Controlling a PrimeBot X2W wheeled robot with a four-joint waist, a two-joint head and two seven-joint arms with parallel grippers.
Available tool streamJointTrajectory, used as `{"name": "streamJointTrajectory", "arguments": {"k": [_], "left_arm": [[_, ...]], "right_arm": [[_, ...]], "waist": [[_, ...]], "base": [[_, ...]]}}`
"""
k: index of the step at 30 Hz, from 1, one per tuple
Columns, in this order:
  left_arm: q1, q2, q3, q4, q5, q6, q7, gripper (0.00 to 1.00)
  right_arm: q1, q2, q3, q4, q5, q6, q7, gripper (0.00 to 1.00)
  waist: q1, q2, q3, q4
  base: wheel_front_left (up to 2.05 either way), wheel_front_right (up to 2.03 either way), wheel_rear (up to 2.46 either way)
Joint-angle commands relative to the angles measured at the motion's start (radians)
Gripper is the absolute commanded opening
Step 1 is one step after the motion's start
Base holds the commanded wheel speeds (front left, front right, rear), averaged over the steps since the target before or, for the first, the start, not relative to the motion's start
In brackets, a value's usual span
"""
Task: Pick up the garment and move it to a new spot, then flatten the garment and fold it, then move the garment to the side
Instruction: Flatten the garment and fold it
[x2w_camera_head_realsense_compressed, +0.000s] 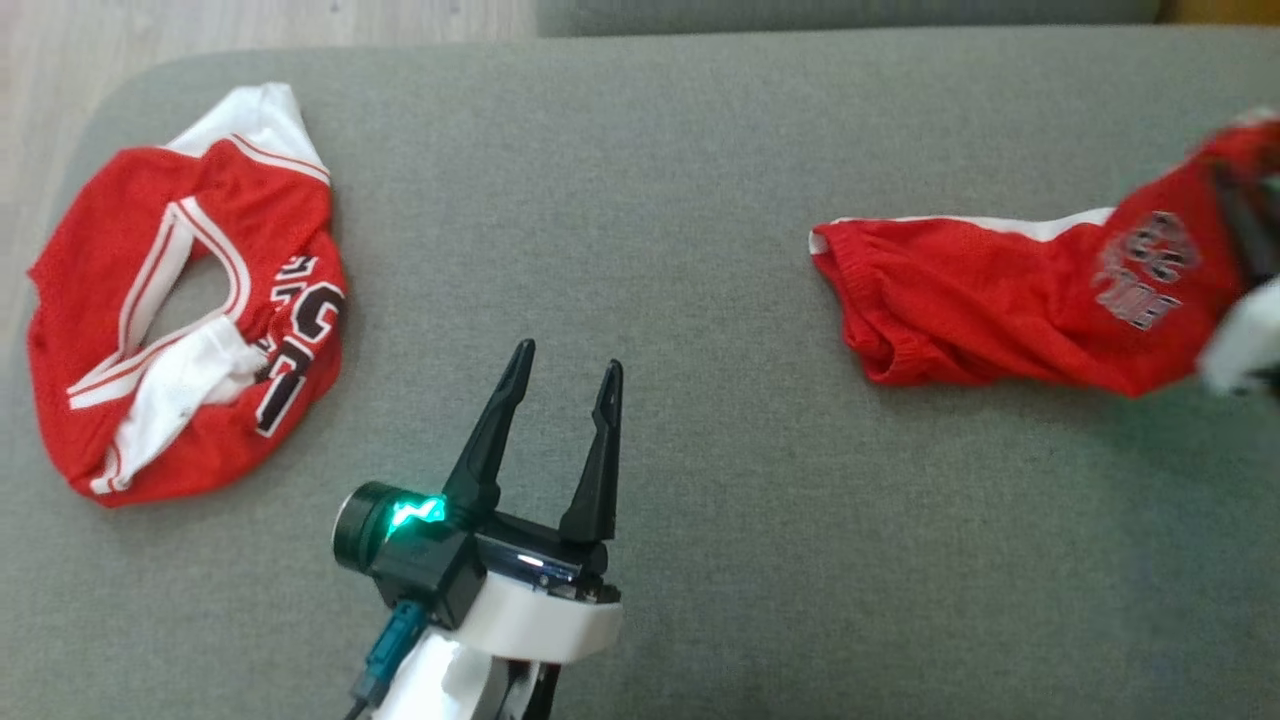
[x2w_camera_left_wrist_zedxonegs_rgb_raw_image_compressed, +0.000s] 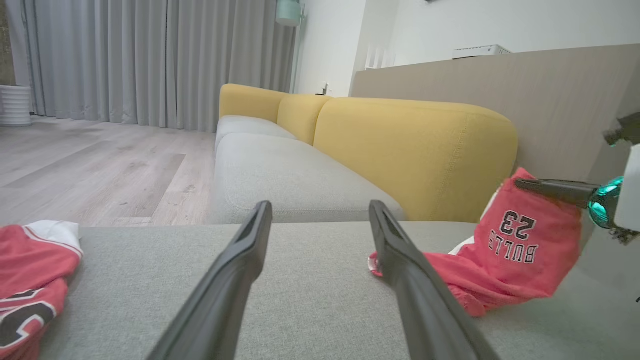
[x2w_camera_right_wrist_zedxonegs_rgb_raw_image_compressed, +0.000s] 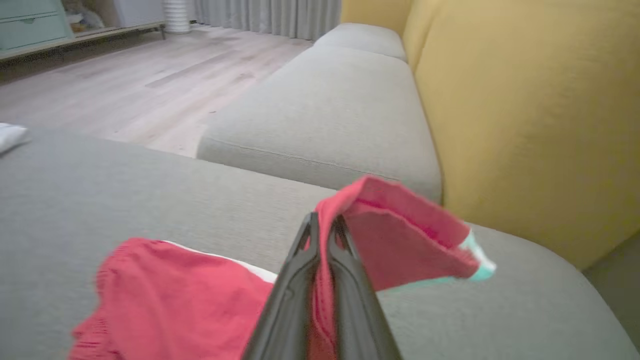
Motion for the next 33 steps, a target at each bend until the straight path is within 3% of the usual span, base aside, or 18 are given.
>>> {"name": "streamJointTrajectory", "arguments": {"k": [1,7,8,9,13,18,24,29,33], "left_arm": [[0.006,0.001,0.018,-0.027,0.001,-0.001,-0.005,1.00],[0.019,0.001,0.009,-0.027,-0.007,0.002,-0.005,1.00],[0.019,0.001,0.007,-0.027,-0.010,0.003,-0.005,1.00],[0.019,0.001,0.004,-0.027,-0.014,0.003,-0.005,1.00],[0.021,0.001,-0.001,-0.028,-0.021,0.011,-0.005,1.00],[0.043,0.001,0.025,-0.034,-0.006,0.034,-0.005,1.00],[0.117,0.001,0.103,-0.031,0.052,0.107,-0.005,1.00],[0.174,0.001,0.159,-0.029,0.092,0.146,-0.005,1.00],[0.219,0.004,0.188,-0.004,0.116,0.146,-0.005,1.00]], "right_arm": [[-0.004,0.009,0.023,-0.094,-0.039,0.007,0.034,0.00],[0.058,0.145,0.135,-0.283,-0.109,0.007,0.191,0.00],[0.068,0.167,0.155,-0.290,-0.107,0.007,0.204,0.40],[0.078,0.187,0.169,-0.294,-0.104,0.007,0.208,1.00],[0.118,0.239,0.152,-0.309,-0.121,0.007,0.144,1.00],[0.222,0.292,0.004,-0.318,-0.180,0.007,-0.048,1.00],[0.411,0.377,-0.103,-0.259,-0.200,0.007,-0.290,1.00],[0.495,0.433,-0.131,-0.248,-0.200,0.007,-0.321,1.00],[0.560,0.481,-0.183,-0.284,-0.241,0.007,-0.322,1.00]], "waist": [[0.0001,0.0000,-0.018,0.011],[0.0001,0.0000,-0.028,0.041],[0.0001,0.0000,-0.028,0.048],[0.0001,0.0000,-0.028,0.054],[0.0001,0.0000,-0.039,0.075],[0.0001,0.0000,-0.084,0.081],[0.0001,0.0000,-0.185,0.063],[0.0001,0.0000,-0.222,0.047],[0.0001,0.0000,-0.252,0.038]], "base": [[0.00,0.00,0.00],[0.00,0.00,0.00],[0.00,0.00,0.00],[0.00,0.00,0.00],[0.00,0.00,0.00],[0.00,0.00,0.00],[0.00,0.00,0.00],[0.00,0.00,0.00],[0.00,0.00,0.00]]}}
